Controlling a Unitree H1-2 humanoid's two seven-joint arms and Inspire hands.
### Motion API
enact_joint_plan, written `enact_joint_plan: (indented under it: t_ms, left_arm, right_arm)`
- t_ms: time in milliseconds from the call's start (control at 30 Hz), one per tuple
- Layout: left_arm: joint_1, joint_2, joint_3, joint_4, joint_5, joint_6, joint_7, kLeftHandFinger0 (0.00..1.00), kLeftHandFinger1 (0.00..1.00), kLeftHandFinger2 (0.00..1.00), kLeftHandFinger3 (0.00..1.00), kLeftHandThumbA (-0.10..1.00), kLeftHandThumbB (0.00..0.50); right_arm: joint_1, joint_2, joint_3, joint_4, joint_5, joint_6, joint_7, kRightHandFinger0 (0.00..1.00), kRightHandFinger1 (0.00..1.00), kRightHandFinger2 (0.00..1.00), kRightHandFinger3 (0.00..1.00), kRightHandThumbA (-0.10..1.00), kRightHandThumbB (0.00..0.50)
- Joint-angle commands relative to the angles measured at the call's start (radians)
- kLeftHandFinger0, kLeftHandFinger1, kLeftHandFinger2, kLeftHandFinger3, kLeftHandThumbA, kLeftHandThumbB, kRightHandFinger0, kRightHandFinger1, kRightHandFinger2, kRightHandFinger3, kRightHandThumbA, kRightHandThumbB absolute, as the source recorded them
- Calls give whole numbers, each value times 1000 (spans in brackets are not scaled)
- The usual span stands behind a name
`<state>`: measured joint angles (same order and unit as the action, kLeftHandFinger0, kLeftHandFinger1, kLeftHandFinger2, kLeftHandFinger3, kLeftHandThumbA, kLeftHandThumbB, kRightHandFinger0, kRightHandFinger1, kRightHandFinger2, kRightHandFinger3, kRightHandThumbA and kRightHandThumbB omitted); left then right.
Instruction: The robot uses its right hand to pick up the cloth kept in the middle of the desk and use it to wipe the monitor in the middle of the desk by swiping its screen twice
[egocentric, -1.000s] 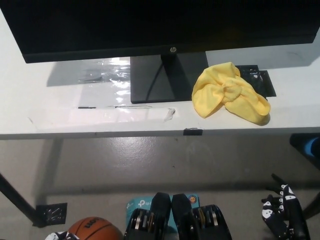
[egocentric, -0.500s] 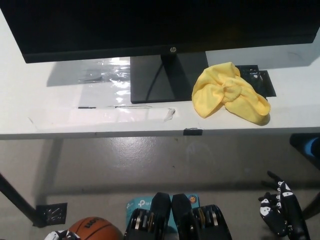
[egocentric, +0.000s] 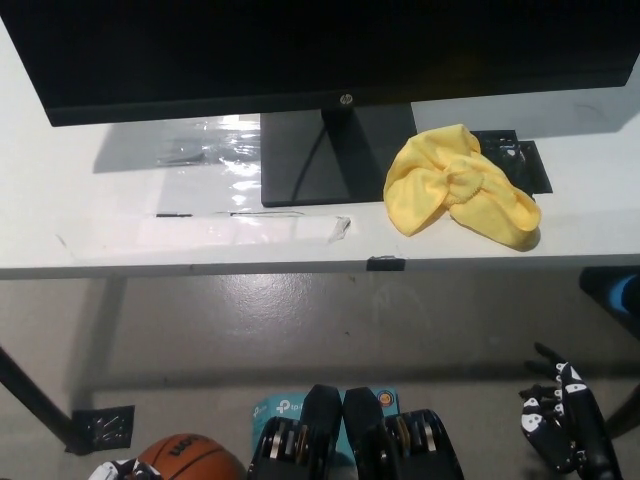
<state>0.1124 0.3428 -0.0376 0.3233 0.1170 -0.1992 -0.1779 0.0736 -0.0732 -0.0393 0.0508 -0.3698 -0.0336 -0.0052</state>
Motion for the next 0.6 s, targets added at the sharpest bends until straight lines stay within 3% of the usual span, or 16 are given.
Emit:
enact_joint_plan:
  t_ms: [0,100,267,567]
  left_arm:
    - [-3,7,10,-26,-7,10,5,0,0,11,66,714,500]
    - [-6,8,9,-20,-5,1,6,0,0,13,70,714,500]
    - [-14,13,11,-16,-11,5,0,0,0,21,72,712,500]
    - [-15,10,13,-16,-15,11,0,0,0,13,55,711,500]
  right_arm:
    - [-20,-14,5,-3,21,-30,-26,377,544,792,916,-51,168]
    - [-20,-14,5,-7,19,-24,-28,344,495,776,910,-26,177]
    - [-21,-14,9,-10,19,-26,-35,356,543,787,915,-47,174]
    - [-25,-17,9,-2,22,-27,-40,348,518,750,903,-29,181]
